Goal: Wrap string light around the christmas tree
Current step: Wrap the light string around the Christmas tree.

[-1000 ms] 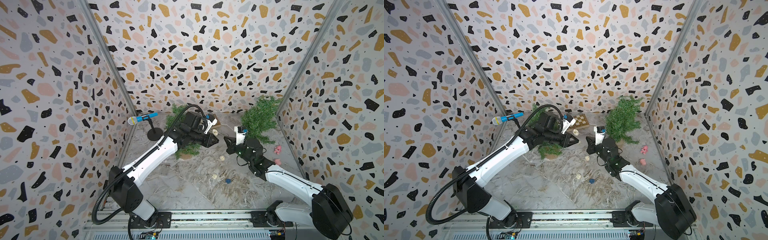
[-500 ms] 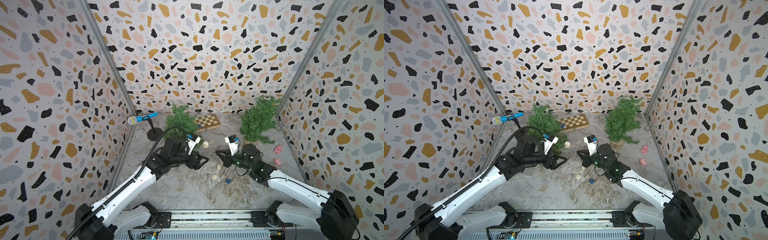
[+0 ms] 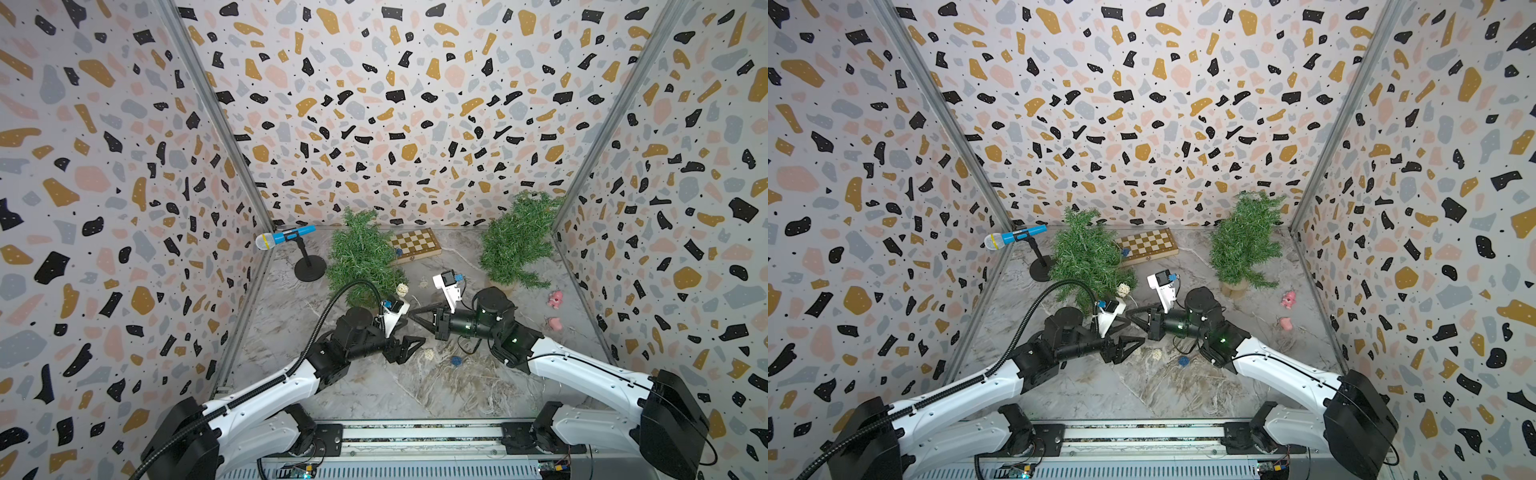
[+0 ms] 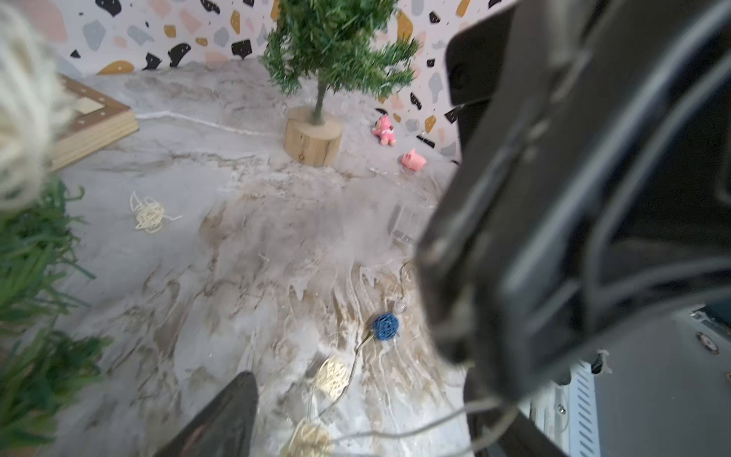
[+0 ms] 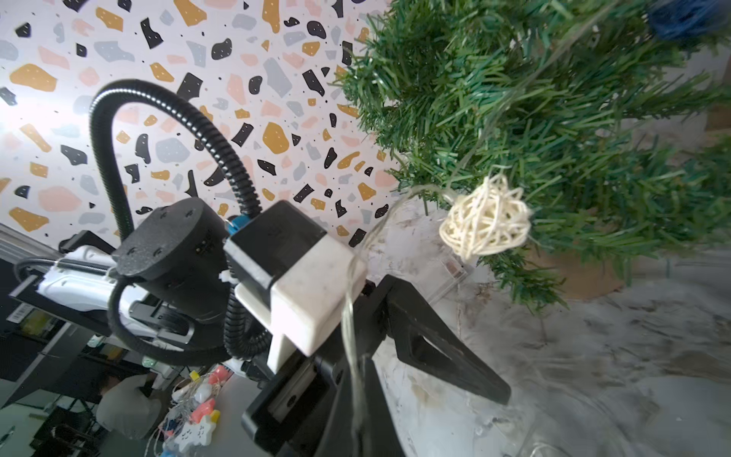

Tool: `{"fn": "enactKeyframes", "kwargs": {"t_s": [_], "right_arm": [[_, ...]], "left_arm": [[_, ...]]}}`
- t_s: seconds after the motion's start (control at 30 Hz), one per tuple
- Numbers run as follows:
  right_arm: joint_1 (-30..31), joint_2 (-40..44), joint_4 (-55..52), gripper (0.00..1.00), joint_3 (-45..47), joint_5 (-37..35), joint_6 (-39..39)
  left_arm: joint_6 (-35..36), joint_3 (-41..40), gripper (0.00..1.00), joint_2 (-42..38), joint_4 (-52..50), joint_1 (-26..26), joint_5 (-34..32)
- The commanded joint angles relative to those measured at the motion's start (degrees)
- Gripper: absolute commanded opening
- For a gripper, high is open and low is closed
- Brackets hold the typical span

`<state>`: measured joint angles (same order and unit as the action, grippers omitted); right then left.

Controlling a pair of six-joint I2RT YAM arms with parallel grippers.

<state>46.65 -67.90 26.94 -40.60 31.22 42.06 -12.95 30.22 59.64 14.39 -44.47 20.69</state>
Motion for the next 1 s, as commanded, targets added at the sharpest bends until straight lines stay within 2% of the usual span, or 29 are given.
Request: {"fn": "enactKeyframes", "kwargs": {"t_s": [0.0, 0.1, 0.27, 0.33, 0.47, 0.57, 0.73, 0.8, 0.9, 0.97], "right_arm": [[0.1, -0.1, 4.0, 0.00, -3.4, 2.2, 2.9], [-0.5, -1.0, 4.9, 0.00, -4.1, 0.1, 3.0], [-4.0, -2.4, 8.0, 0.00, -4.0, -5.5, 4.4], [-4.9, -4.2, 8.2, 0.00, -4.8, -7.2, 3.6], [-5.8, -9.0, 5.2, 0.00, -6.7, -10.3, 2.4], [-5.6, -11.2, 6.6, 0.01, -6.5, -10.3, 3.0], [-3.8, -12.6, 4.4, 0.09, -6.8, -12.9, 1.7], [-3.7, -13.0, 4.2, 0.11, -6.7, -13.1, 1.6], [-3.7, -14.2, 3.8, 0.20, -7.5, -12.9, 1.3], [-3.7, -15.4, 3.6, 0.28, -8.4, -11.9, 1.0]], "left_arm": [[0.9, 1.8, 0.64, 2.5, 3.9, -0.5, 0.3], [-1.8, 1.8, 0.36, 3.5, 2.1, -0.5, 0.1], [-9.8, -1.3, 0.08, 0.0, 0.6, -0.5, -1.7], [-13.0, -1.3, 0.00, -1.9, -2.6, -0.5, -2.1], [-18.7, 0.9, 0.00, -6.0, -13.5, -0.5, -4.0], [-23.5, 0.1, 0.00, -9.2, -18.1, -0.5, -3.6], [-29.3, -1.6, 0.00, -14.7, -27.6, -0.5, -5.0], [-30.8, -0.9, 0.00, -17.4, -33.3, -0.4, -9.3], [-34.4, 1.2, 0.00, -20.8, -43.7, 0.0, -19.4], [-36.7, 4.0, 0.00, -20.7, -52.9, 2.1, -24.7]]}}
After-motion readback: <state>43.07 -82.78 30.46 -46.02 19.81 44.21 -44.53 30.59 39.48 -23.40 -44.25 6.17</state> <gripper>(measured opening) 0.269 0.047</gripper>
